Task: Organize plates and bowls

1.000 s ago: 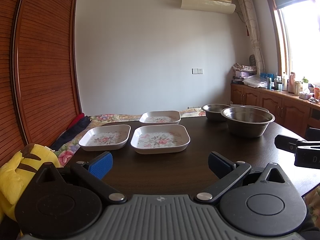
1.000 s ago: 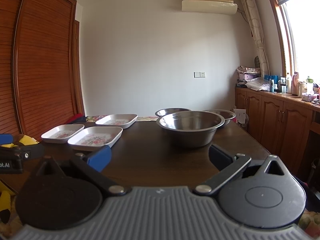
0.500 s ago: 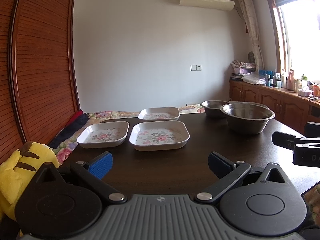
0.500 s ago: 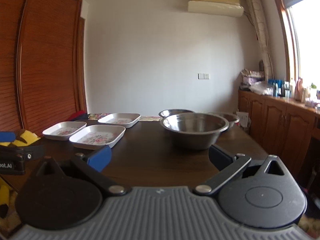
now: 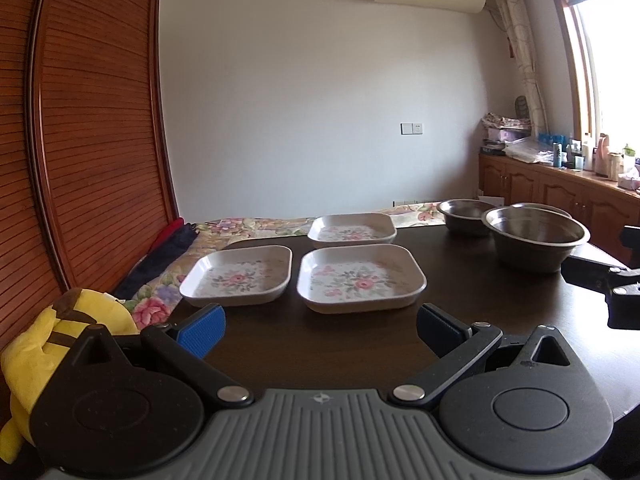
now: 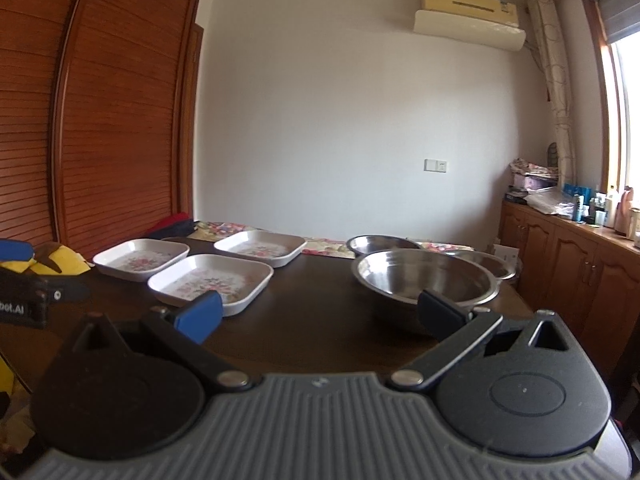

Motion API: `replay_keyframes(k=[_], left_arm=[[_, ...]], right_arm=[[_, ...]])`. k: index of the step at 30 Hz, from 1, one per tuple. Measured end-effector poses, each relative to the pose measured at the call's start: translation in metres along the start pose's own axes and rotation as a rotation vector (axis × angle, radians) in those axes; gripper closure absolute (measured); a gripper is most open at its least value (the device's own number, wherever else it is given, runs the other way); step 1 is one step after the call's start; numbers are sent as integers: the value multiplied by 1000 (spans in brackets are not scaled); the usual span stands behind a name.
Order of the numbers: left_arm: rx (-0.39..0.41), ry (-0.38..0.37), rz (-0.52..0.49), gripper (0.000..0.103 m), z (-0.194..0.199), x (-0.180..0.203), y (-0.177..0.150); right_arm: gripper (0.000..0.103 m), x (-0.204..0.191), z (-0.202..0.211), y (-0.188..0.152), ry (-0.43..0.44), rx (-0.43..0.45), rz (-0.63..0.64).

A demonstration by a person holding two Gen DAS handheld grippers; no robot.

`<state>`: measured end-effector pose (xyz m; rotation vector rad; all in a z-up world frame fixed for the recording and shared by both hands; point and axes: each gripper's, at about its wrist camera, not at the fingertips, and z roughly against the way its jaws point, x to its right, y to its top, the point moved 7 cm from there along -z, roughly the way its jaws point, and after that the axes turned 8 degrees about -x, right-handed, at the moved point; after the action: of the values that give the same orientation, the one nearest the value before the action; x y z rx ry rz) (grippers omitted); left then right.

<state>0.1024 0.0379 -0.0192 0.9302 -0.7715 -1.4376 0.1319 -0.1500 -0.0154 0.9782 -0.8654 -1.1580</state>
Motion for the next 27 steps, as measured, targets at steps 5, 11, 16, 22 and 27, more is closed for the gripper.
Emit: replay_keyframes(k=[5, 11, 16, 22, 27], left_arm=[[-8, 4, -14, 0, -9, -6, 12], [-27, 0, -31, 0, -23, -10, 22], [-47, -9, -24, 0, -36, -14, 28], [-65, -31, -8, 0, -53, -19, 36], [-103, -48, -5, 0, -72, -22, 41]], right_arm=[[0, -8, -10, 7, 31, -13, 23], [0, -18, -26, 12, 70, -48, 45], [0, -21, -42, 18, 119, -86, 39], [0, -23, -63, 30, 197, -133, 46], [0, -23, -82, 41, 241, -160, 57]])
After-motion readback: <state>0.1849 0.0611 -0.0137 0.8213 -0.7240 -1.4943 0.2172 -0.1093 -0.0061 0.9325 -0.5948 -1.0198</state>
